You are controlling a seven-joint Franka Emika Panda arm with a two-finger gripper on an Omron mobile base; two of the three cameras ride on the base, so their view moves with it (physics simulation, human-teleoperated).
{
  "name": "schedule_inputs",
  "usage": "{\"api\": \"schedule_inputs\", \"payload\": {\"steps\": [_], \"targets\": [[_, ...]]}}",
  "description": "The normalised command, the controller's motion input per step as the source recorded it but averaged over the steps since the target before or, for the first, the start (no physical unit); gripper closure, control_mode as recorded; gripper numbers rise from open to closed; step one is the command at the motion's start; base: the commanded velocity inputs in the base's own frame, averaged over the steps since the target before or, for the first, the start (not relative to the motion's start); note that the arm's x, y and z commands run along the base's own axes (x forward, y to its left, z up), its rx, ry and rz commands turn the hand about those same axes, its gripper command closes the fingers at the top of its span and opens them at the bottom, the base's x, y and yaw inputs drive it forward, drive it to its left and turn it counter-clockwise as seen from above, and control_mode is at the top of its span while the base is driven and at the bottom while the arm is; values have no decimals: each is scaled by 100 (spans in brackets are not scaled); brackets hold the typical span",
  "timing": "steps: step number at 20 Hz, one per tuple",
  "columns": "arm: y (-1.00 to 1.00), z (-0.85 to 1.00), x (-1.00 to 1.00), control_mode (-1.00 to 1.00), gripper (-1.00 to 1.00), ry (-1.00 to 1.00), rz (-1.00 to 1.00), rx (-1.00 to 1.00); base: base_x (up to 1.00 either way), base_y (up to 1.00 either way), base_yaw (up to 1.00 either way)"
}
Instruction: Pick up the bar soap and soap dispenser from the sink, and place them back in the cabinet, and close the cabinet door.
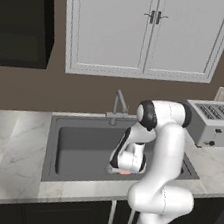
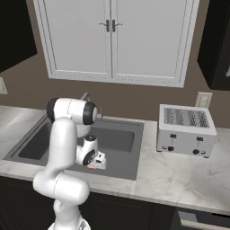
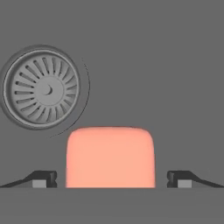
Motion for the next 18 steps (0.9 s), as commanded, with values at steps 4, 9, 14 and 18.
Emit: {"api": "schedule_inputs", "payload": {"steps": [4,9,14,18], "targets": [[0,-10,0,-100,-100,0,0,0,0,0,0],[0,-8,0,-100,-100,0,0,0,0,0,0],[0,-6,0,-100,-100,0,0,0,0,0,0],[0,-4,0,-100,-100,0,0,0,0,0,0]]}}
